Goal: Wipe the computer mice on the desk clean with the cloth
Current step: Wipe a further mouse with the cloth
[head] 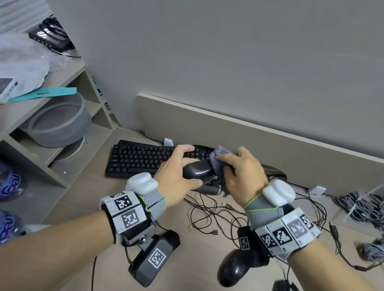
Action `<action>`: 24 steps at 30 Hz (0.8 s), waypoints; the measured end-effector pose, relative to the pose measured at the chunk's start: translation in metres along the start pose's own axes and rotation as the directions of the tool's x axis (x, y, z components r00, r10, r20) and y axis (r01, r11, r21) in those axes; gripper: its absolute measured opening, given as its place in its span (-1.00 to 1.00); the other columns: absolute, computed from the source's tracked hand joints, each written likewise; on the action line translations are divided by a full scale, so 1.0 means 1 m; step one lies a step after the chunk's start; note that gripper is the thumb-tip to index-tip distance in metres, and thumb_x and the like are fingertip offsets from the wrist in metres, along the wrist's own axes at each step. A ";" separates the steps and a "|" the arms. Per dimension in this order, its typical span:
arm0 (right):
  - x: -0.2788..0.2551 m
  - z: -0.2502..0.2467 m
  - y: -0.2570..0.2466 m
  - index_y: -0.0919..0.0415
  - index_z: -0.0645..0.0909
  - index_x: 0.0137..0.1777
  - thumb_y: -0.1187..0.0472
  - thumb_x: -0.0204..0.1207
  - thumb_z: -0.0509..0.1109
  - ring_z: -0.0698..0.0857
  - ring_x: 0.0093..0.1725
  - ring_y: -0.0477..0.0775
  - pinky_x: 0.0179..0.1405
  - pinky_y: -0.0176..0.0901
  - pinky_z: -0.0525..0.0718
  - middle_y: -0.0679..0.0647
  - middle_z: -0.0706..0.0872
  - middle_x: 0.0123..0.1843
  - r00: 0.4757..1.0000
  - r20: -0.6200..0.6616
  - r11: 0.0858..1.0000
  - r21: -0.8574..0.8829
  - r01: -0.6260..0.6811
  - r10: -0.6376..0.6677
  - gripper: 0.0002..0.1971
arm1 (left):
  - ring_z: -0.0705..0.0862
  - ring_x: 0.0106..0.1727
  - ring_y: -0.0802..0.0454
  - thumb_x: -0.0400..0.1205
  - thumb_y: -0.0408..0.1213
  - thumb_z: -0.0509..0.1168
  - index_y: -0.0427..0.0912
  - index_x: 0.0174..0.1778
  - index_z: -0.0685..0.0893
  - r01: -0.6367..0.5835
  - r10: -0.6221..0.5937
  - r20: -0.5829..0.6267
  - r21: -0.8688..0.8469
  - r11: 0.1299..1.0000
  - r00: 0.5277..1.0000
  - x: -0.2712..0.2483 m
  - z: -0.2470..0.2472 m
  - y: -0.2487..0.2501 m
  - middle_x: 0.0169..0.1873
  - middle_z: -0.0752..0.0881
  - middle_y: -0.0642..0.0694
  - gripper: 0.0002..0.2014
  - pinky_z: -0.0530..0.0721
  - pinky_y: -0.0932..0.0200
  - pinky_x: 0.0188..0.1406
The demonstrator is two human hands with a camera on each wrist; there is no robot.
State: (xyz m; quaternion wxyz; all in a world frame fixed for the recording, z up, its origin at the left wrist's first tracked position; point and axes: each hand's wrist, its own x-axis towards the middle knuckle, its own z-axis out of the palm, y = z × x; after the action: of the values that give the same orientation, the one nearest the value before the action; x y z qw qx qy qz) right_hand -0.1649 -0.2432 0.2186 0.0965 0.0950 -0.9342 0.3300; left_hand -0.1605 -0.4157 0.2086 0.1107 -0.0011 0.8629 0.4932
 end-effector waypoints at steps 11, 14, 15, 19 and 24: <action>-0.003 0.006 -0.003 0.15 0.72 0.02 0.08 0.50 0.12 0.52 -0.32 0.18 -0.37 -0.19 0.36 0.04 0.39 -0.24 0.997 0.082 0.995 -0.104 0.003 0.005 -0.65 | 0.64 0.24 0.01 0.43 -0.32 0.54 0.08 0.29 0.58 -0.058 0.062 -0.015 0.169 0.984 0.998 -0.004 0.001 -0.005 0.14 0.78 0.18 -0.47 0.52 0.15 0.29; -0.014 0.013 -0.023 0.17 0.71 0.02 0.16 0.47 0.18 0.53 -0.33 0.16 -0.41 -0.20 0.46 0.17 0.54 -0.18 0.979 0.165 0.986 -0.092 0.139 -0.123 -0.71 | 0.68 0.17 -0.03 0.41 -0.32 0.54 0.07 0.27 0.60 -0.077 0.085 -0.045 0.163 0.984 0.995 -0.004 -0.001 -0.006 0.00 0.80 0.17 -0.47 0.57 0.10 0.22; -0.012 0.009 -0.021 0.17 0.72 0.02 0.12 0.47 0.13 0.53 -0.31 0.12 -0.38 -0.21 0.45 0.19 0.56 -0.17 0.979 0.160 0.986 -0.082 0.143 -0.129 -0.66 | 0.66 0.19 -0.03 0.41 -0.32 0.55 0.10 0.27 0.59 -0.072 0.081 -0.047 0.164 0.984 0.996 -0.005 -0.002 -0.008 0.03 0.79 0.20 -0.47 0.57 0.05 0.27; -0.003 0.004 0.003 0.20 0.69 0.12 0.08 0.53 0.12 0.63 -0.12 0.30 -0.25 -0.25 0.36 0.12 0.54 -0.12 0.991 0.083 0.988 -0.127 -0.090 0.101 -0.63 | 0.63 0.26 -0.03 0.43 -0.32 0.54 0.15 0.29 0.56 -0.062 0.069 -0.027 0.189 0.980 0.997 -0.005 -0.001 -0.011 0.19 0.75 0.26 -0.45 0.53 -0.05 0.37; -0.020 0.006 -0.030 0.19 0.71 0.06 0.19 0.50 0.13 0.62 -0.26 0.20 -0.34 -0.19 0.54 0.24 0.58 -0.17 0.959 0.248 0.989 -0.027 0.146 -0.135 -0.67 | 0.70 0.18 -0.02 0.37 -0.27 0.56 0.09 0.30 0.59 -0.079 0.088 -0.036 0.199 0.977 0.995 -0.004 -0.002 -0.007 0.08 0.81 0.16 -0.43 0.62 0.03 0.23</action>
State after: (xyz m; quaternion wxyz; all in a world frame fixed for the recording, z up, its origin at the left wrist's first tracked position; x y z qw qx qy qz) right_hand -0.1395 -0.2676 0.2268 0.0057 0.1990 -0.9371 0.2868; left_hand -0.1557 -0.4216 0.2044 0.0702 0.0351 0.9091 0.4091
